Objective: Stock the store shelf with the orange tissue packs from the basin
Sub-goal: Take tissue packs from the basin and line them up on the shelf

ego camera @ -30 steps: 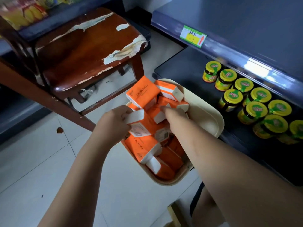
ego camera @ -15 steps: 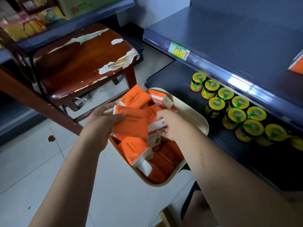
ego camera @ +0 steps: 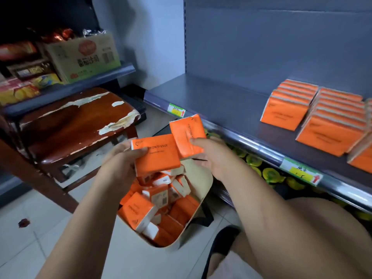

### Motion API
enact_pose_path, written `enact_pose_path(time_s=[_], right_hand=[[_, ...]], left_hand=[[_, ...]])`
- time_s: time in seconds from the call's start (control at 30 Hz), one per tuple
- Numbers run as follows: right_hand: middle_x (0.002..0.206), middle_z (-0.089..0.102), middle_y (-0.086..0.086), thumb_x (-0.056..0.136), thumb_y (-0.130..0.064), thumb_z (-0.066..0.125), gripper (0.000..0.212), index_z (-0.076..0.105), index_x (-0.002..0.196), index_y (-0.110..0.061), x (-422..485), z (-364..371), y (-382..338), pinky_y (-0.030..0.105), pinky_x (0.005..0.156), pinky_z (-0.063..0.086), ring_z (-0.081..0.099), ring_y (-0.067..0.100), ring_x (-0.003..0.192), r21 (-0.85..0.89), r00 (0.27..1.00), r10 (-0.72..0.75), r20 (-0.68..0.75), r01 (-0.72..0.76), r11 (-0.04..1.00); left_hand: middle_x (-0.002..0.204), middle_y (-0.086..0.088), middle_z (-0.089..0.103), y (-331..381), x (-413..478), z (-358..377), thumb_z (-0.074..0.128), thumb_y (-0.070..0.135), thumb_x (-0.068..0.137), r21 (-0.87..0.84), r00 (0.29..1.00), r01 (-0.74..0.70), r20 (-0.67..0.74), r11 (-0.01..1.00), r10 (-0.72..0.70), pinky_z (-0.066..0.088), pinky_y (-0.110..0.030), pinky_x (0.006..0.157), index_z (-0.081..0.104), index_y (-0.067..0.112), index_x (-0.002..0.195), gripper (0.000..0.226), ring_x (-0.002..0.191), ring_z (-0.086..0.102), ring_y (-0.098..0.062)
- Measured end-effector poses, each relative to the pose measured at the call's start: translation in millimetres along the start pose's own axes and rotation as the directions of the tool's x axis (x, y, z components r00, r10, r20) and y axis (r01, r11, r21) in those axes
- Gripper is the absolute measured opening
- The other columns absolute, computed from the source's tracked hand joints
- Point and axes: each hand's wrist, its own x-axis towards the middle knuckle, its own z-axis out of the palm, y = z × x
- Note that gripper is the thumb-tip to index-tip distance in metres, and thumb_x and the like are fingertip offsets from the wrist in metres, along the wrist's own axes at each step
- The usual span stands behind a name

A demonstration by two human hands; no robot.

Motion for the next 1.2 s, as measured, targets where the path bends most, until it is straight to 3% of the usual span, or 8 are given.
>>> enact_pose_path(time_s=[0.13,0.23,0.4,0.57,0.77,0.9,1.0,1.2], right_hand=[[0.114,0.073,0.007,0.077,-0.029,0.08,0.039,0.062,0.111,-0.021,-30,-41,-27,0.043,0.086,0.058,0.072,0.027,0.1,-0.15,0.979,-0.161,-0.121,0.142,0.978],[0.11,0.071,0.007,0.087,-0.02,0.078,0.031,0.06,0.11,-0.015,-57,-81,-48,0.043,0.084,0.06,0.071,0.026,0.098,-0.237,0.944,-0.263,-0.202,0.213,0.948],[0.114,0.073,0.008,0.088,-0.014,0.078,0.031,0.063,0.114,-0.02,-114,-162,-69,0.043,0.088,0.06,0.073,0.024,0.099,-0.254,0.861,-0.383,-0.334,0.309,0.917],[0.102,0.073,-0.007,0.073,-0.035,0.079,0.043,0.057,0.11,-0.03,-161,-221,-81,0.043,0.09,0.056,0.07,0.016,0.096,-0.594,0.66,-0.607,-0.443,0.291,0.75],[0.092,0.064,-0.015,0.082,-0.018,0.08,0.039,0.058,0.109,-0.035,-175,-265,-79,0.002,0.071,0.036,0.06,0.011,0.086,-0.833,0.52,-0.767,-0.375,0.173,0.525],[0.105,0.066,-0.01,0.08,-0.017,0.081,0.045,0.066,0.12,-0.029,-161,-287,-83,-0.007,0.08,0.024,0.057,0.01,0.096,-0.887,0.537,-0.781,-0.32,0.119,0.446],[0.11,0.065,-0.009,0.079,-0.017,0.081,0.047,0.067,0.122,-0.031,-149,-300,-84,0.0,0.079,0.028,0.057,0.01,0.102,-0.886,0.538,-0.784,-0.31,0.136,0.444],[0.112,0.058,-0.011,0.08,-0.017,0.08,0.051,0.066,0.127,-0.032,-132,-312,-86,-0.008,0.079,0.026,0.05,0.002,0.098,-0.888,0.541,-0.782,-0.309,0.131,0.441]], left_hand=[[0.095,-0.011,0.076,11,-8,47,0.071,-0.005,0.084,-0.027,0.998,-0.05,0.031,0.998,0.051,0.061,-0.041,0.064,0.071,0.015,0.116,0.038,0.083,0.075,-0.028],[0.093,-0.012,0.073,18,-15,94,0.07,-0.004,0.086,-0.024,0.99,-0.076,0.114,0.997,0.078,0.056,-0.039,0.069,0.07,0.013,0.118,0.036,0.079,0.071,-0.028],[0.086,-0.002,0.073,23,-31,178,0.073,0.0,0.081,-0.017,0.949,-0.13,0.288,0.991,0.129,0.045,-0.028,0.058,0.072,0.023,0.105,0.033,0.07,0.064,-0.021],[0.093,-0.002,0.07,22,-38,258,0.064,-0.01,0.085,-0.053,0.897,-0.206,0.388,0.977,0.21,0.043,-0.022,0.05,0.069,0.023,0.108,0.04,0.074,0.062,-0.017],[0.087,0.002,0.069,-8,-23,311,0.055,-0.012,0.088,-0.127,0.939,-0.153,0.291,0.98,0.184,0.044,-0.025,0.06,0.069,0.021,0.1,0.038,0.073,0.062,-0.01],[0.085,0.003,0.068,-5,11,321,0.06,0.0,0.071,-0.059,0.926,-0.237,0.289,0.97,0.244,0.047,-0.019,0.06,0.068,0.018,0.104,0.039,0.07,0.063,-0.005],[0.082,0.004,0.067,-3,37,328,0.056,0.005,0.06,0.028,0.899,-0.287,0.354,0.958,0.259,0.046,-0.013,0.054,0.067,0.013,0.109,0.05,0.065,0.063,-0.002],[0.089,0.0,0.074,-19,82,345,0.046,-0.022,0.073,0.2,0.852,-0.312,0.491,0.929,0.181,0.053,-0.032,0.078,0.072,0.013,0.096,0.049,0.09,0.066,-0.019]])
